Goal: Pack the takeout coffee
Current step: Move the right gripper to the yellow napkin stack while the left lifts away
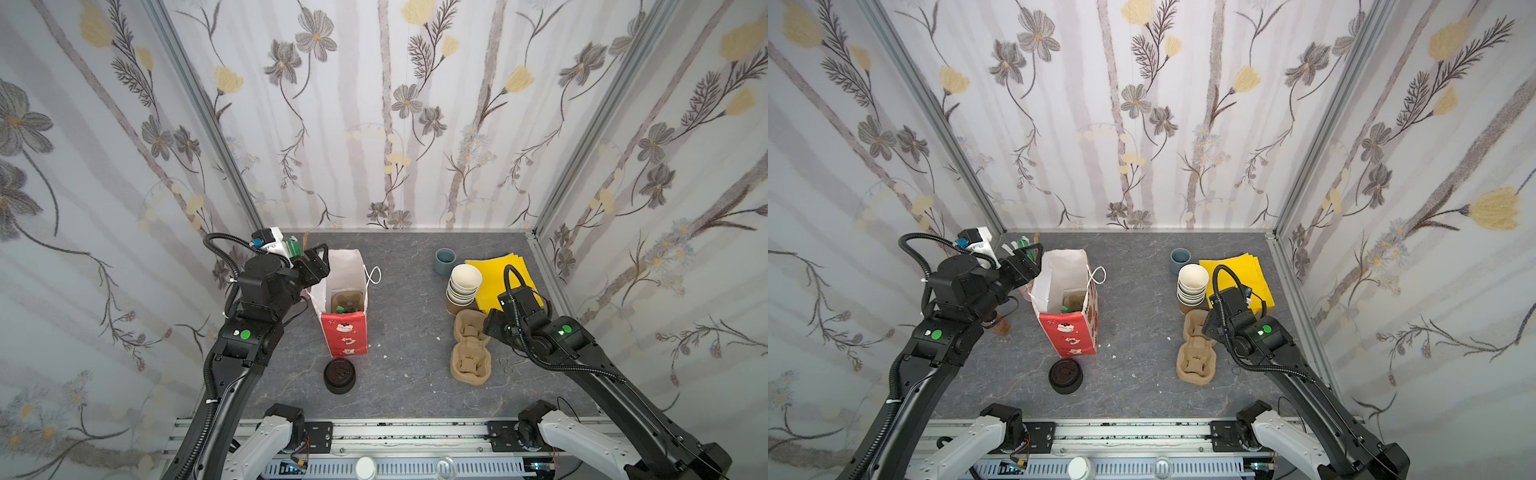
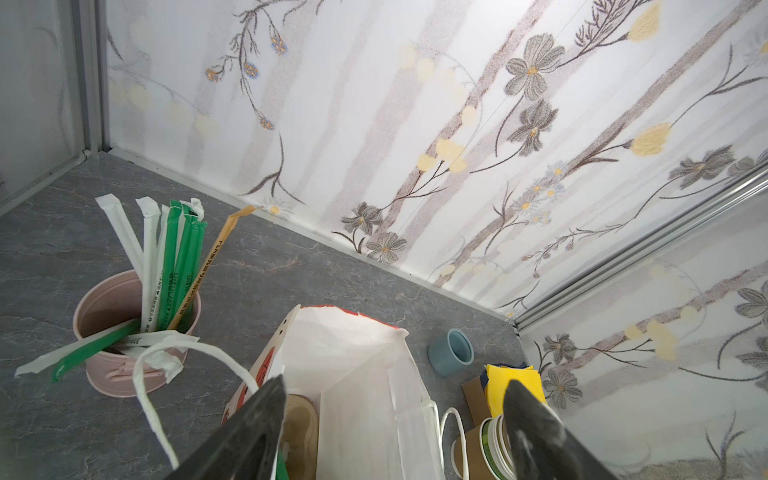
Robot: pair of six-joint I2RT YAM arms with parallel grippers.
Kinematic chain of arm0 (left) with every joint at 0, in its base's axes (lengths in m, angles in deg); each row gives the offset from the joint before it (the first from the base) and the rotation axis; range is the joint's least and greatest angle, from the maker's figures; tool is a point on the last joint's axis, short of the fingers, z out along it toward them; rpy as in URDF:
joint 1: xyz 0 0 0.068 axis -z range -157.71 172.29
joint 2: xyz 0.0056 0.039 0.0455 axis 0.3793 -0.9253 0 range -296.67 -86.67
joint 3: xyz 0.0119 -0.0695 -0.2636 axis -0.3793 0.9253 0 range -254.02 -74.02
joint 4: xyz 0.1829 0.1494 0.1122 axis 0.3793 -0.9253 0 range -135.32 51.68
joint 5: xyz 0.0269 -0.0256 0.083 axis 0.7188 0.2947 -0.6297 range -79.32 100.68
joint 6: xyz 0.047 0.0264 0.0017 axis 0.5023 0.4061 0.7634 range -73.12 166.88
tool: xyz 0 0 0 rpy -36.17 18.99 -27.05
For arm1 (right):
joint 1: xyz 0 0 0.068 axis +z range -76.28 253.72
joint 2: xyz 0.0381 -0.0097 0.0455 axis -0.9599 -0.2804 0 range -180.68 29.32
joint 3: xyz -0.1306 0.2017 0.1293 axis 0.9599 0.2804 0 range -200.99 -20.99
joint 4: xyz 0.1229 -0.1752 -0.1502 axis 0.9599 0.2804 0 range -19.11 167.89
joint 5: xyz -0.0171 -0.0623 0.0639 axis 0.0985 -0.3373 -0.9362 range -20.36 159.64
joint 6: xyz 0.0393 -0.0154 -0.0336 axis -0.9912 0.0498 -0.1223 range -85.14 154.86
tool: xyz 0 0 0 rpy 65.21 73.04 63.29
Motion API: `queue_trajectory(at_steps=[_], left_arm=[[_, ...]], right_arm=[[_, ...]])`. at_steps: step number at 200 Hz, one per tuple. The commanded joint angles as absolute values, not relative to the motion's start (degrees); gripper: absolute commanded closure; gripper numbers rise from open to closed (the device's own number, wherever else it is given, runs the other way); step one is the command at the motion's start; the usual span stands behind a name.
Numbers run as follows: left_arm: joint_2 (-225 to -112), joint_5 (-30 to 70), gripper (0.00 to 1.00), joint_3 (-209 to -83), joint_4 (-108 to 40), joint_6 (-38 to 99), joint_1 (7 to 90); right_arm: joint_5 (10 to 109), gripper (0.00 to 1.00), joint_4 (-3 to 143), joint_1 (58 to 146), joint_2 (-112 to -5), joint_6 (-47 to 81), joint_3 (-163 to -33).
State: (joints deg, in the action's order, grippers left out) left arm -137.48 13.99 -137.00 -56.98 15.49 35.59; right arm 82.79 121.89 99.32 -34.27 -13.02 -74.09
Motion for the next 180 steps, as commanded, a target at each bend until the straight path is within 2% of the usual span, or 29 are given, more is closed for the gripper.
queue_trajectory(at_steps=[1, 45, 76, 117, 180], left_arm=[[-137.2, 14.9, 0.17, -137.4, -55.1, 16.4, 35.3], [-136.9, 14.9, 0.17, -138.5, -55.1, 17.4, 35.2], [-137.5, 14.7, 0.17, -139.1, -55.1, 17.1, 35.1], [-139.0, 14.9, 0.18, -140.2, -55.2, 16.5, 35.1], [-140.5, 12.8, 0.18, -139.6, -55.3, 14.6, 35.1]], right_arm=[[81.7, 0.33, 114.4, 93.3, -35.9, -11.4, -74.5], [77.5, 0.37, 106.8, 81.6, -46.1, -0.8, -77.1], [71.1, 0.39, 100.6, 75.4, -51.6, -1.1, -78.6], [64.5, 0.35, 96.8, 71.7, -56.3, -11.2, -79.4], [59.9, 0.32, 92.8, 72.0, -53.5, -36.2, -73.2]])
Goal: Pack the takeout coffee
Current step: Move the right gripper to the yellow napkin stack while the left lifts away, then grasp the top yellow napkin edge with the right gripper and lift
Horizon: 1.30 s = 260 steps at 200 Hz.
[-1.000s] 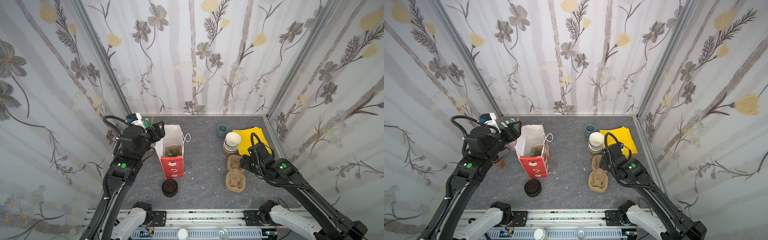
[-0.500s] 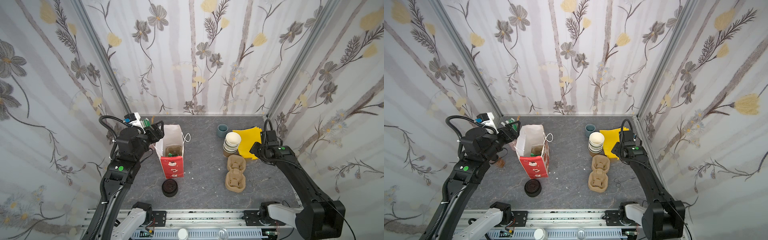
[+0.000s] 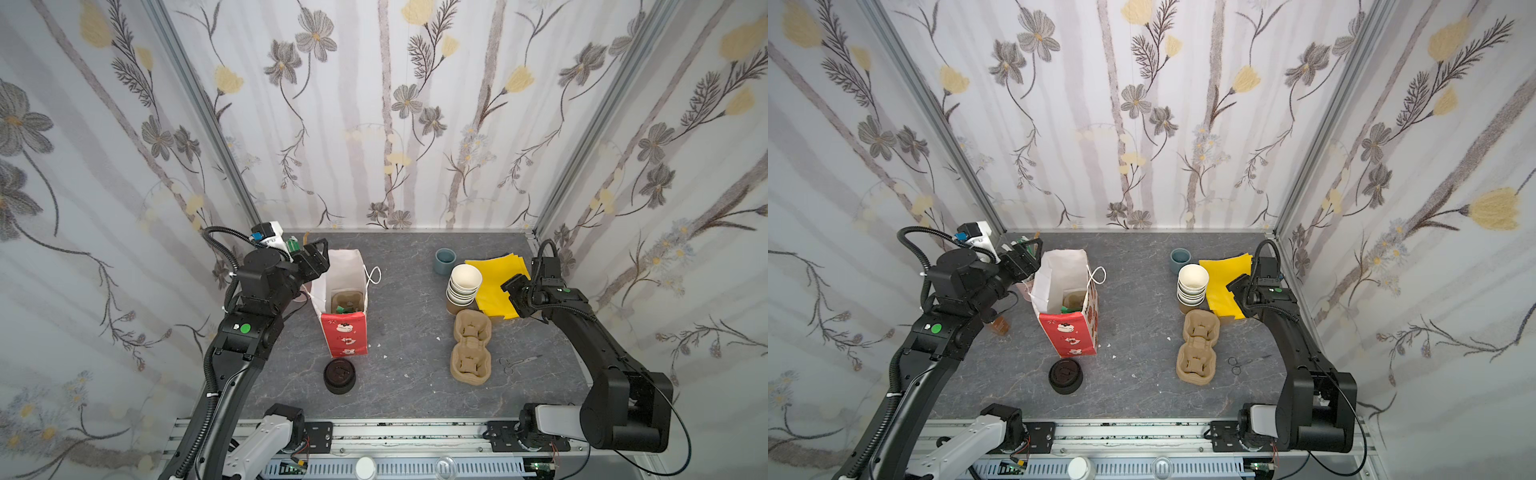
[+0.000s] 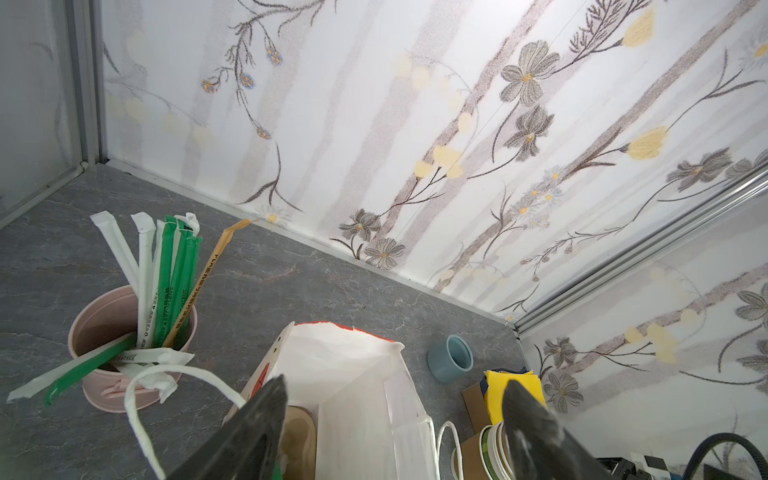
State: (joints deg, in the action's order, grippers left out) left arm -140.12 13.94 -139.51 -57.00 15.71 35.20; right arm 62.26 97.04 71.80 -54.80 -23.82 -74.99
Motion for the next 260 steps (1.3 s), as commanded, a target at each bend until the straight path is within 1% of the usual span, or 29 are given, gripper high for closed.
queue_trajectory(at_steps=[1, 36, 102, 197, 212, 255, 260], left_arm=[[-140.5, 12.7, 0.18, -139.6, -55.3, 14.6, 35.1], [-141.2, 12.0, 0.18, -139.8, -55.3, 14.9, 35.1], [-141.4, 11.7, 0.19, -140.6, -55.5, 14.3, 35.1], [-140.6, 11.6, 0.19, -140.3, -55.5, 13.8, 35.1], [-140.6, 11.7, 0.19, -140.5, -55.5, 13.7, 35.1], [-140.2, 11.8, 0.19, -140.7, -55.5, 13.5, 35.1], [-140.1, 11.8, 0.19, -140.7, -55.5, 13.5, 35.1]], right_arm=[[59.9, 0.32, 92.6, 71.9, -53.4, -36.5, -73.1], [55.2, 0.33, 86.4, 72.0, -52.9, -42.0, -68.9], [49.8, 0.32, 80.6, 73.4, -59.0, -42.7, -67.9], [49.9, 0.29, 77.3, 73.4, -59.8, -46.1, -64.6], [49.4, 0.29, 76.1, 73.4, -60.3, -46.6, -62.9], [49.4, 0.32, 74.0, 73.4, -61.7, -47.2, -63.1], [49.1, 0.32, 73.7, 73.4, -63.6, -47.2, -63.2]])
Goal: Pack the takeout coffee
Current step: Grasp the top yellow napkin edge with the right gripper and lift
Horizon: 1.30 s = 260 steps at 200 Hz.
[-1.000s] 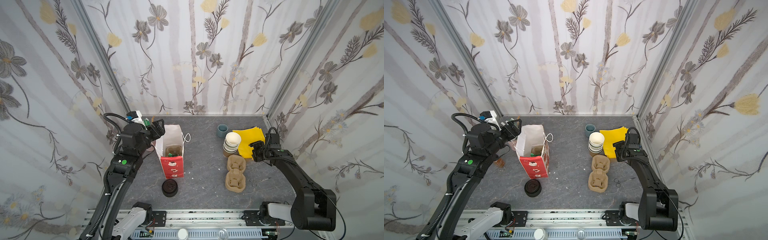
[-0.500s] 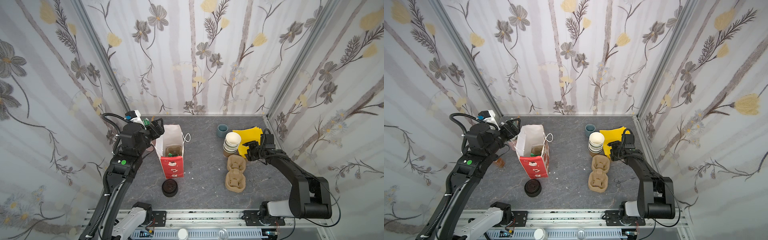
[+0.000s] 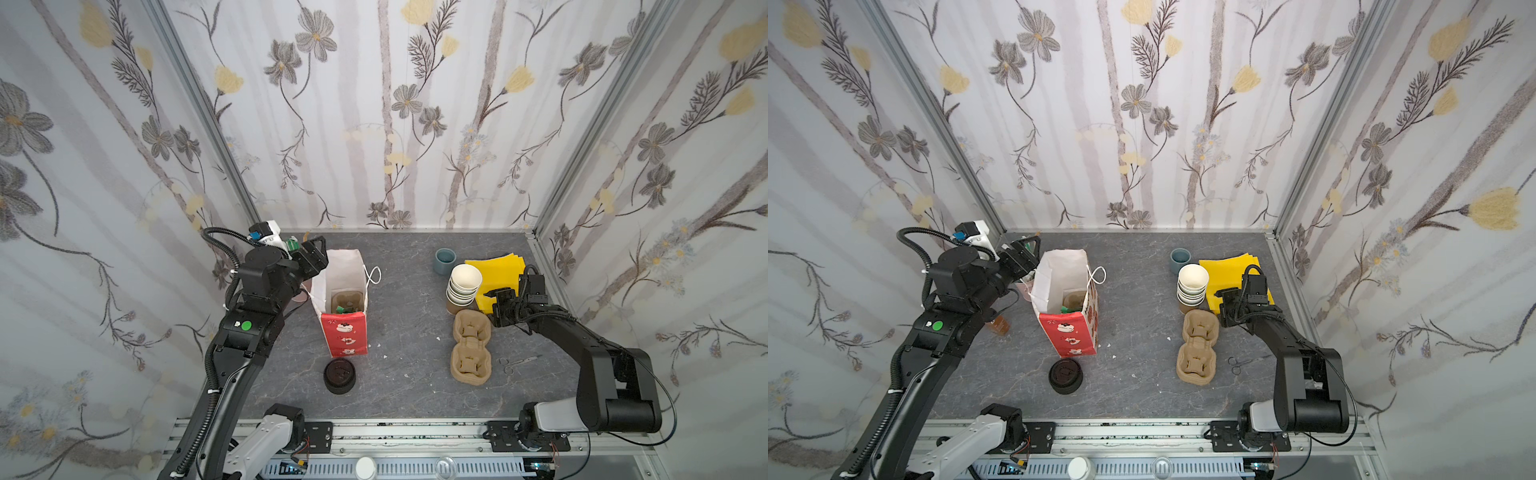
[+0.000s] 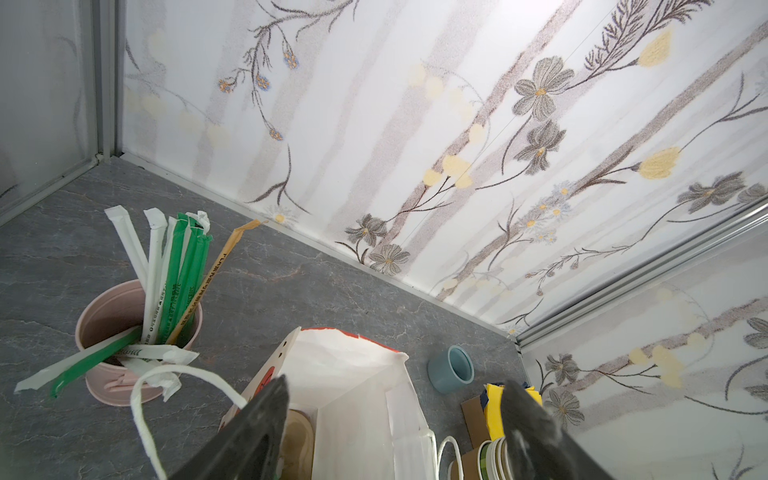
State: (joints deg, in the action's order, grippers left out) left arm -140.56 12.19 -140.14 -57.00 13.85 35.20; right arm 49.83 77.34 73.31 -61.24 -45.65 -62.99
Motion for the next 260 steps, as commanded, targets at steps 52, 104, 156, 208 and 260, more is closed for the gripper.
queue_trajectory(at_steps=[52, 104, 156, 208, 260], left_arm=[[-139.8, 11.8, 0.20, -140.6, -55.5, 12.8, 35.1], [-140.0, 12.1, 0.20, -140.6, -55.5, 12.5, 35.1], [-139.9, 11.8, 0.20, -140.3, -55.5, 12.4, 35.1], [-139.5, 11.5, 0.21, -140.6, -55.5, 12.8, 35.1], [-140.0, 15.1, 0.24, -142.0, -55.0, 17.3, 36.2]], right_arm=[[49.2, 0.37, 72.2, 73.3, -63.8, -47.6, -63.2], [48.4, 0.55, 70.4, 73.3, -63.5, -47.9, -63.0], [48.0, 0.64, 68.5, 72.8, -63.7, -48.1, -61.7], [47.3, 0.92, 66.5, 72.0, -62.4, -47.6, -60.8], [48.9, 1.00, 67.4, 70.6, -56.1, -43.2, -61.3]])
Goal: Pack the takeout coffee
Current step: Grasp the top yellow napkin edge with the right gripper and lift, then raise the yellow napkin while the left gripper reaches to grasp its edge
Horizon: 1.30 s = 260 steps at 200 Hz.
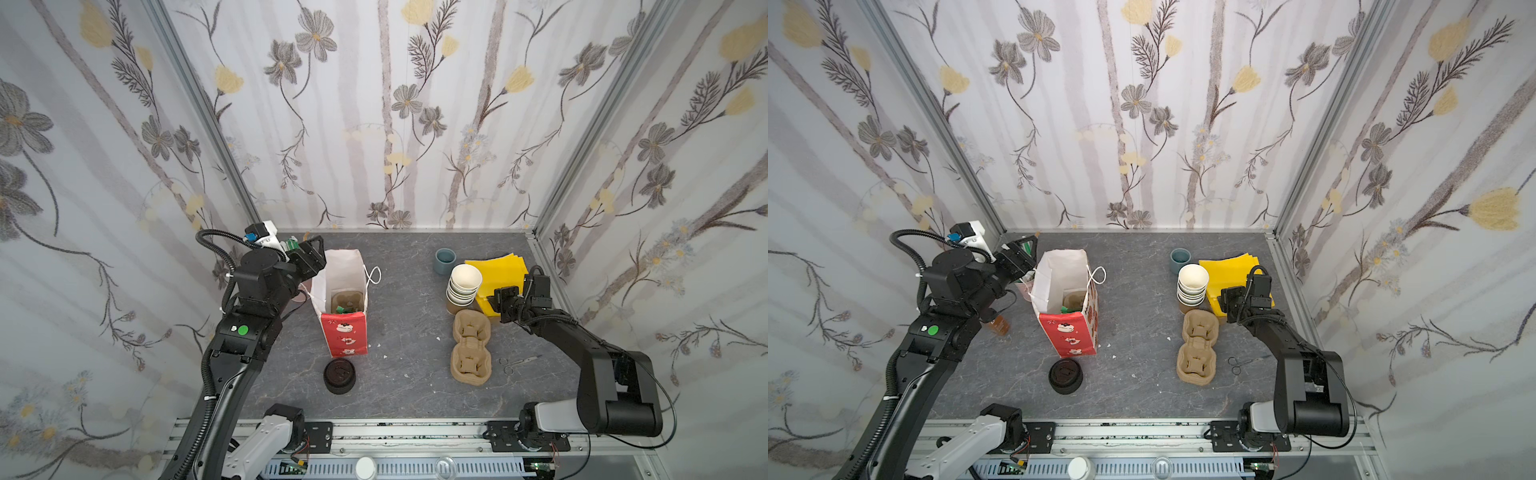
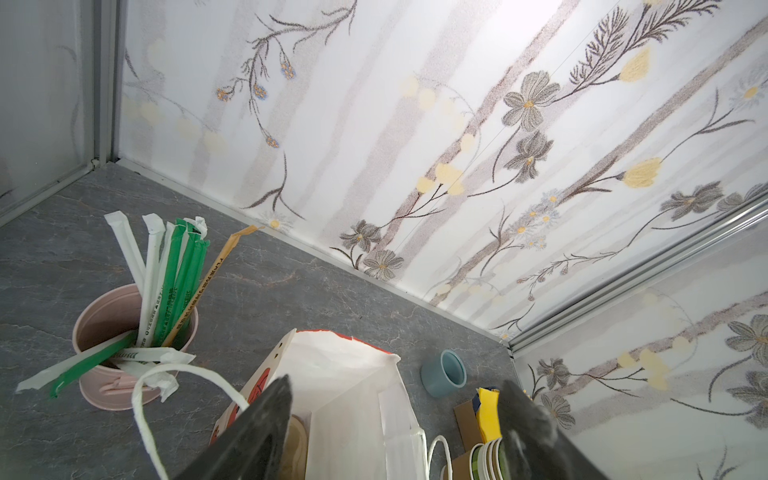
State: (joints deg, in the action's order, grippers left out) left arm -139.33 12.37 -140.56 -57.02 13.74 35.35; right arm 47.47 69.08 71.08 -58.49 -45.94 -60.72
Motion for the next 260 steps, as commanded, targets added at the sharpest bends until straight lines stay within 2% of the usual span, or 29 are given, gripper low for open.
queue_trajectory(at_steps=[1, 26, 77, 128, 155, 187, 228, 260], left_arm=[[-140.0, 15.2, 0.24, -142.1, -55.0, 17.4, 36.3], [-143.5, 17.7, 0.26, -144.7, -54.0, 23.6, 41.3], [-151.4, 16.4, 0.27, -147.8, -48.4, 40.9, 57.7], [-160.6, 20.3, 0.27, -153.6, -43.1, 58.0, 66.2], [-165.2, 22.8, 0.24, -157.6, -42.8, 66.2, 68.3], [-170.5, 28.3, 0.17, -162.9, -42.7, 67.4, 69.2], [-175.7, 31.0, 0.11, -169.3, -42.8, 68.8, 70.5], [-176.6, 33.0, 0.06, -169.9, -42.8, 70.8, 70.5]], right_arm=[[49.0, 1.00, 67.5, 70.5, -55.9, -43.1, -61.4], [51.7, 1.00, 71.4, 69.6, -51.8, -38.7, -63.7], [55.8, 1.00, 74.3, 65.5, -42.2, -27.8, -67.3], [54.2, 1.00, 74.7, 63.5, -37.3, -11.8, -78.1], [48.0, 1.00, 78.5, 63.8, -36.9, -5.2, -86.2], [41.2, 1.00, 81.2, 66.3, -35.6, 1.5, -93.3], [35.6, 1.00, 90.4, 75.1, -39.5, 9.5, -105.7], [35.8, 1.00, 97.2, 81.4, -44.2, 14.8, -112.2]])
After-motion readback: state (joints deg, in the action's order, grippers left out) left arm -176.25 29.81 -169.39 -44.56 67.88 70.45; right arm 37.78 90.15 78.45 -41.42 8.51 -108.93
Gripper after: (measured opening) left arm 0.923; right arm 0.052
